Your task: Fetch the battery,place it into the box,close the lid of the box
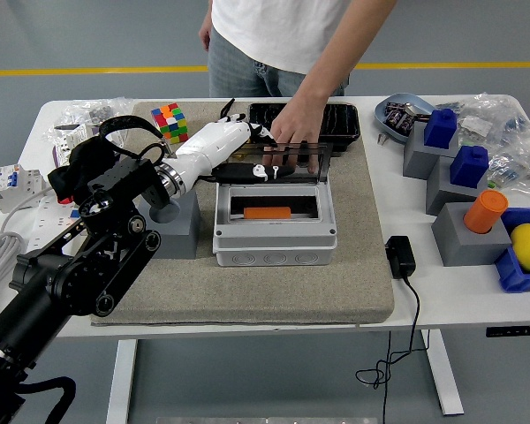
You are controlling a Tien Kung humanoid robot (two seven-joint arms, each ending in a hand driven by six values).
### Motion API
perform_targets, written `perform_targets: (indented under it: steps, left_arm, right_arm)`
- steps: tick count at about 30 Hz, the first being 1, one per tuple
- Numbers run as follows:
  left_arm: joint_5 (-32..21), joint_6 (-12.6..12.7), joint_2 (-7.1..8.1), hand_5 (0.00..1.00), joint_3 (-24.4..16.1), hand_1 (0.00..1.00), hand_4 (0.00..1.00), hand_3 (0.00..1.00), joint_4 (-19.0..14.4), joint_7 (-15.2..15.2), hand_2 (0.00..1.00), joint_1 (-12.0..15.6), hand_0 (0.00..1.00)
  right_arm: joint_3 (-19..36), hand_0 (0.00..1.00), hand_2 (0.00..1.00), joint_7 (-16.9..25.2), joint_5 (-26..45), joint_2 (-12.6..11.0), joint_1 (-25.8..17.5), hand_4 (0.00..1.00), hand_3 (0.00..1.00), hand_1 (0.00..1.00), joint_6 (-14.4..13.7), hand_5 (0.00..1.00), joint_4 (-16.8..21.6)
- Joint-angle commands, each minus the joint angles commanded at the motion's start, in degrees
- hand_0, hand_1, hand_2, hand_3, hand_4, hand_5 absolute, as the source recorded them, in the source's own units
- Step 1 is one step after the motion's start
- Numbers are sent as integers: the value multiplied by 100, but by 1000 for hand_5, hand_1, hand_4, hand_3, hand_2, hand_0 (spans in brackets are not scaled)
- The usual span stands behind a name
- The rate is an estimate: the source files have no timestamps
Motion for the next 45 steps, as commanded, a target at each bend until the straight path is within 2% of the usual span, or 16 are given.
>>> perform_targets:
  steps: [9,15,23,29,34,37,39,40,45]
  left_arm:
    - [-388,20,322,998,632,829,998,659,-214,-5,739,-23,964]
    - [-690,58,543,998,1053,829,998,659,-513,-20,739,-23,964]
    - [-904,33,640,998,1502,827,998,654,-562,3,735,28,964]
    - [-942,42,655,998,1554,825,998,654,-599,-1,734,58,963]
    - [-869,74,619,998,1384,818,998,655,-650,-21,730,63,956]
    - [-836,182,574,998,1126,818,998,655,-718,-94,730,102,956]
    - [-893,191,520,998,828,818,998,655,-811,-143,730,174,956]
    - [-1045,158,480,998,602,805,998,681,-886,-182,730,241,891]
    - [-2022,-39,311,998,-436,805,998,681,-1157,-367,730,565,891]
  right_arm:
    - [-6,853,753,8,17,-10,5,998,787,797,2,998,0]
    - [9,853,753,3,0,-19,6,998,787,797,9,998,0]
    - [-19,853,752,9,22,-27,-1,998,787,796,6,998,0]
    - [4,853,753,-2,-7,-24,-4,998,787,796,13,998,0]
    - [-8,852,753,4,5,-25,0,998,787,796,7,998,0]
    - [-8,852,753,6,12,-22,2,998,787,796,5,998,0]
    - [6,852,753,5,2,-17,1,998,787,796,8,998,0]
    - [15,852,752,5,-1,-12,0,998,787,797,9,998,0]
    - [35,852,752,8,-13,8,0,998,787,797,18,998,0]
